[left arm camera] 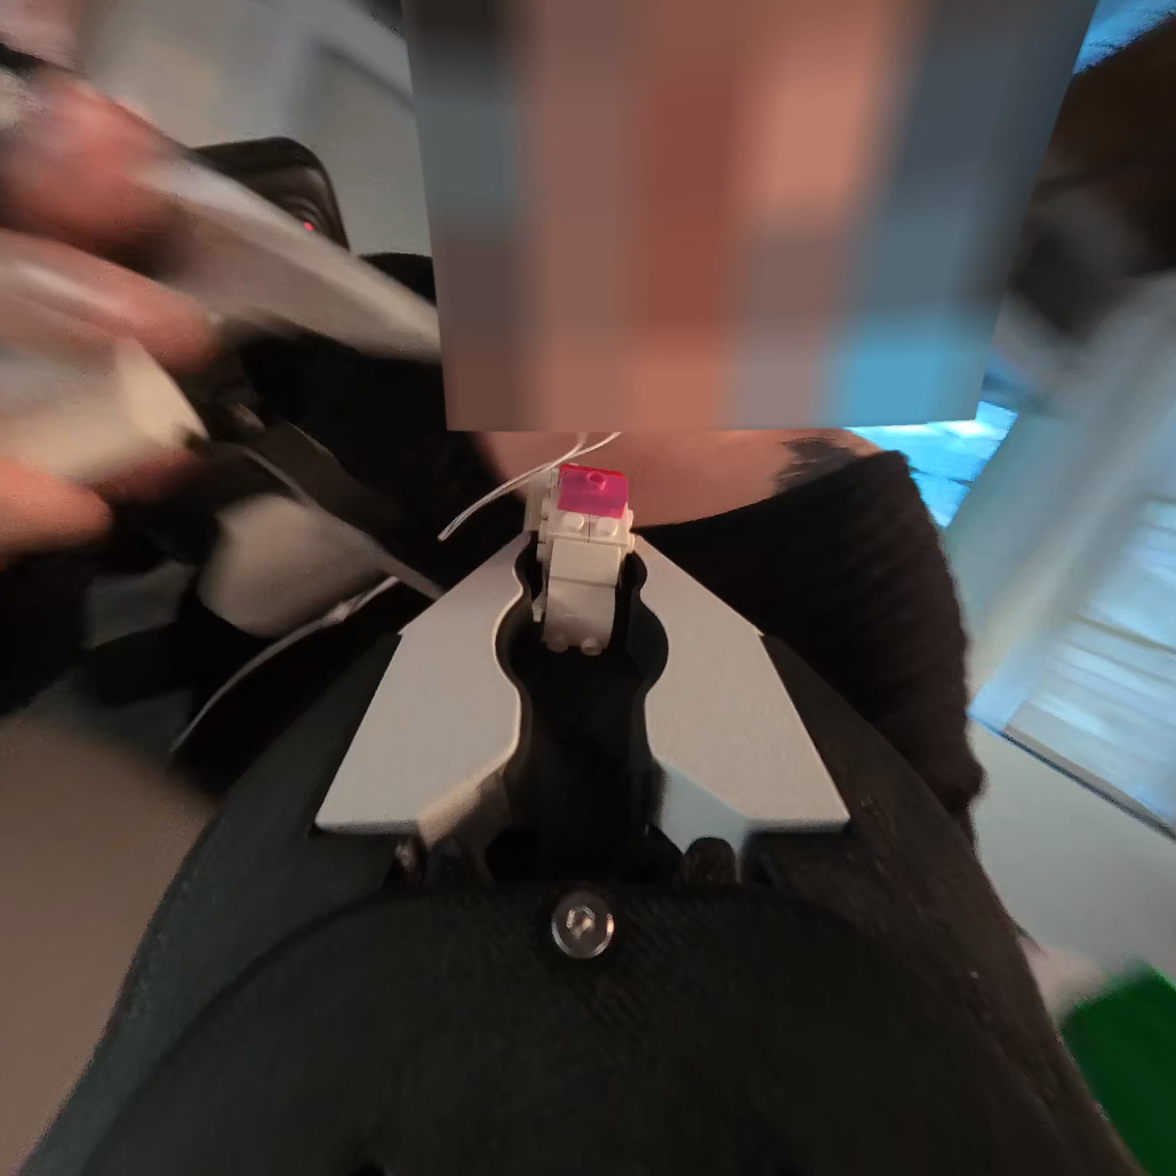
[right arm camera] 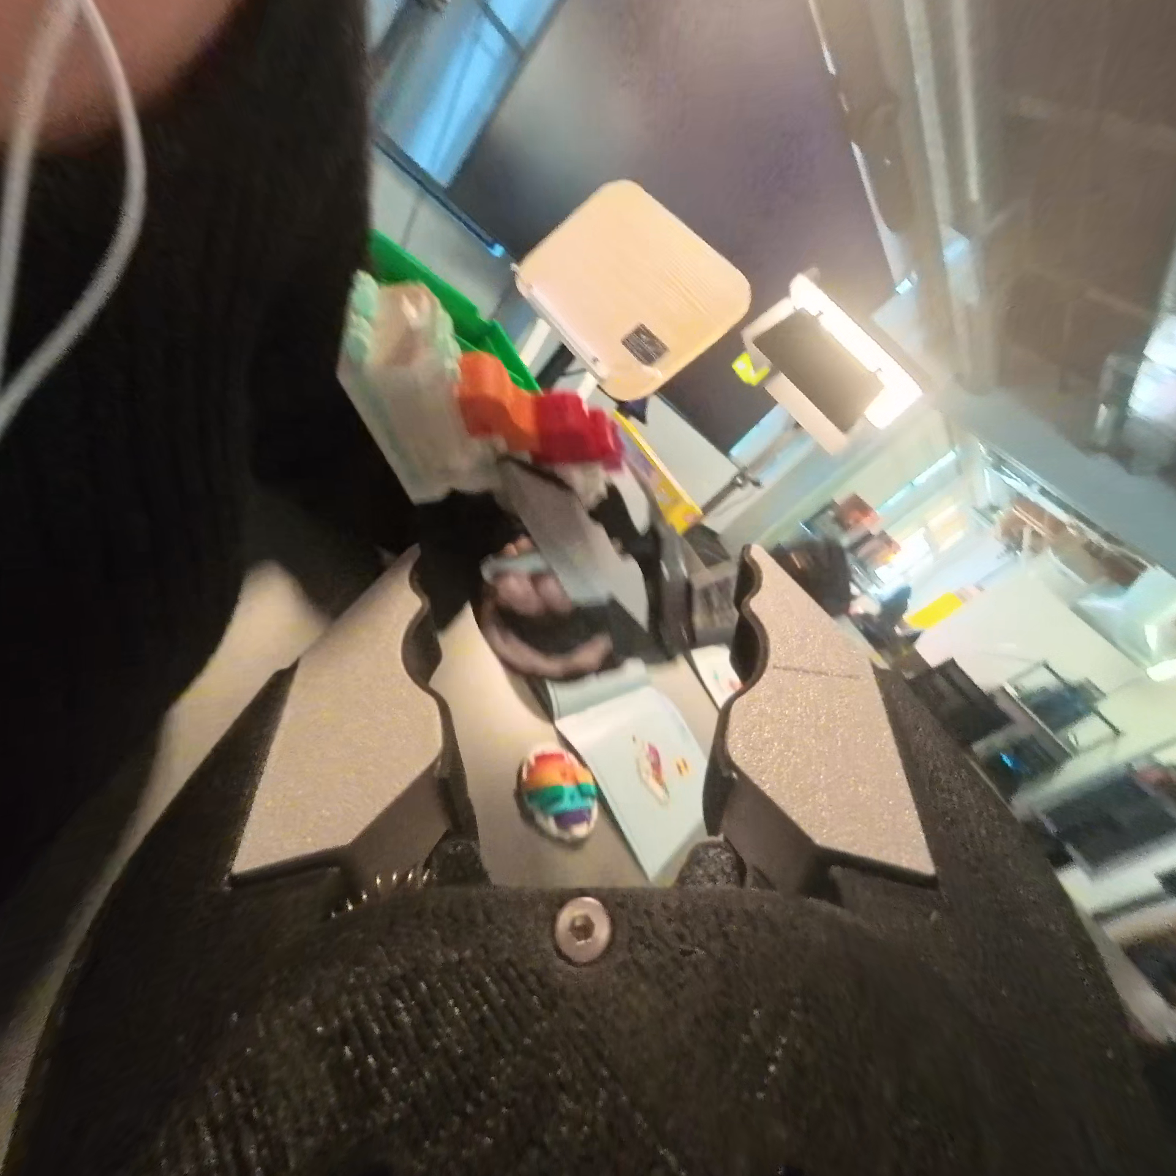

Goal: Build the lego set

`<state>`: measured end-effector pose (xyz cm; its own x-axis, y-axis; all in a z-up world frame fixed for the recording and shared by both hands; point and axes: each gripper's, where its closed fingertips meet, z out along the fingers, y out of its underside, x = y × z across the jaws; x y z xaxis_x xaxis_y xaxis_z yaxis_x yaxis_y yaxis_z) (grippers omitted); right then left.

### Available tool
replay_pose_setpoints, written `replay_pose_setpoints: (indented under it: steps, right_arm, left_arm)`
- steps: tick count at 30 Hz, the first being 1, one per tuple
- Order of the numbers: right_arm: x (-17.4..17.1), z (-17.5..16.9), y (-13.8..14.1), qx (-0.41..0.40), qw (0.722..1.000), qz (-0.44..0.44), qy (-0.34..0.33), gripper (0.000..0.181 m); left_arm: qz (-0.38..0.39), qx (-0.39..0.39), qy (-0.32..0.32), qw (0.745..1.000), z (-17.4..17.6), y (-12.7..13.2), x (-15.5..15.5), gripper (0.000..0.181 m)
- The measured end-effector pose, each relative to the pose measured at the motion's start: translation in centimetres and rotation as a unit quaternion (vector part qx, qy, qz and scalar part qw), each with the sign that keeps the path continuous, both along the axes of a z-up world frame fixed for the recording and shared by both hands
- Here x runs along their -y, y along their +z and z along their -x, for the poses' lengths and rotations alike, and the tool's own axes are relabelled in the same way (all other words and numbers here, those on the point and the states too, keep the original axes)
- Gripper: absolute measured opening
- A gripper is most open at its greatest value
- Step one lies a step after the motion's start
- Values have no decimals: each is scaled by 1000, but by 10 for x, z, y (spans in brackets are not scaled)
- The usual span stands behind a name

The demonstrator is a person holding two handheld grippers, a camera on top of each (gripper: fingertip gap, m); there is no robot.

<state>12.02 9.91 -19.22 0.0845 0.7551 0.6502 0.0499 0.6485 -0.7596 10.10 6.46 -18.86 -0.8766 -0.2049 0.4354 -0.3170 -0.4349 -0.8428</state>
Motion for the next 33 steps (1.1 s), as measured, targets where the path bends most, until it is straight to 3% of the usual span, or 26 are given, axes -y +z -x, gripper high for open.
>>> replay_pose_setpoints:
  steps: [4, 7, 9, 11, 13, 14, 15, 18, 21, 27, 31, 33]
  right_arm:
    - [-39, -36, -20, -29, 995, 55, -74, 88]
    - [-71, -46, -31, -60, 985, 108, -117, 85]
    - [-92, -42, -34, -73, 977, 149, -135, 84]
    - [-115, -33, -33, -85, 968, 169, -165, 83]
    - [-140, -23, -28, -107, 958, 179, -197, 82]
    - [-152, -17, -28, -115, 954, 183, -209, 81]
    - [-166, -11, -28, -126, 948, 186, -224, 80]
    - [-204, 0, -40, -154, 927, 212, -268, 80]
    - [-222, 4, -52, -169, 913, 234, -288, 80]
    - [-221, 1, -59, -152, 927, 151, -309, 80]
    - [-223, 2, -62, -154, 930, 138, -305, 79]
    - [-223, 4, -63, -152, 931, 137, -303, 79]
  left_arm:
    - [-38, -61, 167, 983, 17, -11, 0, 23]
    - [-88, -127, 347, 925, 30, -27, -8, 23]
    - [-121, -191, 483, 846, 43, -46, -27, 23]
    - [-154, -277, 613, 724, 68, -76, -54, 24]
    - [-194, -341, 690, 608, 97, -103, -66, 24]
    - [-209, -357, 712, 567, 107, -112, -68, 24]
    - [-220, -365, 725, 542, 111, -119, -67, 24]
    - [-240, -383, 733, 508, 112, -135, -63, 24]
    - [-260, -407, 719, 500, 111, -148, -65, 24]
    - [-252, -401, 721, 506, 106, -150, -69, 24]
    - [-230, -375, 737, 514, 101, -144, -68, 41]
    - [-222, -366, 744, 513, 102, -141, -69, 40]
